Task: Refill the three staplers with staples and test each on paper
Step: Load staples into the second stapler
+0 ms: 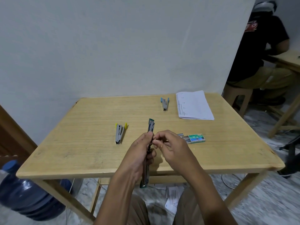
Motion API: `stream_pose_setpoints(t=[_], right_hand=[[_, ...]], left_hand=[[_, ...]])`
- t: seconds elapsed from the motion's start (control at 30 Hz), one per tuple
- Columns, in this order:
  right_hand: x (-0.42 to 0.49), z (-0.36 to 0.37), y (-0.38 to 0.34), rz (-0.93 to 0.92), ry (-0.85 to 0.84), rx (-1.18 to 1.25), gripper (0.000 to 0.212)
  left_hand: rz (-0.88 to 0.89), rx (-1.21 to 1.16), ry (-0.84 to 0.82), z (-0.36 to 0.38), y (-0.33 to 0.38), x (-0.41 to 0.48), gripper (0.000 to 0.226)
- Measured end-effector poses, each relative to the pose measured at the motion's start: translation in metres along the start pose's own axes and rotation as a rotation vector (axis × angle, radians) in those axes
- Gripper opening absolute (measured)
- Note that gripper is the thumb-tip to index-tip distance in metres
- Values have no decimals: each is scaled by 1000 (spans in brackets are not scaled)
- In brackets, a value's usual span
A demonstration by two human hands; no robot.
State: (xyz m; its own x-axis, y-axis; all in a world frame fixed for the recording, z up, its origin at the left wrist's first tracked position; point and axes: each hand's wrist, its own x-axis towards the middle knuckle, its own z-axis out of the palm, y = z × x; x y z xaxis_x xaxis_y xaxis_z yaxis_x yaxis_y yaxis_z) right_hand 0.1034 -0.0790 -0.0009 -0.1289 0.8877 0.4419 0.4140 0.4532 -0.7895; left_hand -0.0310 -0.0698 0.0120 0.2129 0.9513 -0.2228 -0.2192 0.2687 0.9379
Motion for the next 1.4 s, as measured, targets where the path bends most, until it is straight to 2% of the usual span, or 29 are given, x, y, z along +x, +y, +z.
stream_pose_setpoints(t=[0.13, 0.3, 0.47, 0.6, 0.7, 0.8, 0.9, 0.97, 1.03, 1.2, 1.4], right_hand=[[0, -1, -1, -47, -13, -51, 5], [-11, 9, -3, -91, -12, -56, 6], [-13, 12, -4, -137, 80, -71, 10], [-14, 11, -8, -107, 57, -2, 11], [-9, 9, -14, 78, 48, 92, 18], [3, 14, -15, 339, 186, 361, 22], [16, 22, -13, 618, 288, 849, 28], [21, 28, -13, 711, 285, 1065, 29], [22, 36, -12, 707, 255, 1038, 26], [16, 40, -12, 645, 223, 935, 20], [16, 35, -15, 619, 239, 747, 9]], left_hand=[[-41, -76, 4, -1, 1, 0, 24], [-72, -341, 40, -1, 3, 2, 23], [-75, -436, 33, 1, 9, -1, 26], [-115, -484, 32, -1, 6, 0, 28], [-117, -442, 6, -4, 3, 0, 27], [-83, -314, 1, -5, 3, 0, 26], [21, 83, 102, -2, 5, -2, 30], [89, 296, 160, 1, 5, -1, 31], [118, 373, 182, 4, 6, -1, 31], [57, 195, 91, 4, 11, -1, 32], [5, 122, 45, 5, 9, -1, 36]])
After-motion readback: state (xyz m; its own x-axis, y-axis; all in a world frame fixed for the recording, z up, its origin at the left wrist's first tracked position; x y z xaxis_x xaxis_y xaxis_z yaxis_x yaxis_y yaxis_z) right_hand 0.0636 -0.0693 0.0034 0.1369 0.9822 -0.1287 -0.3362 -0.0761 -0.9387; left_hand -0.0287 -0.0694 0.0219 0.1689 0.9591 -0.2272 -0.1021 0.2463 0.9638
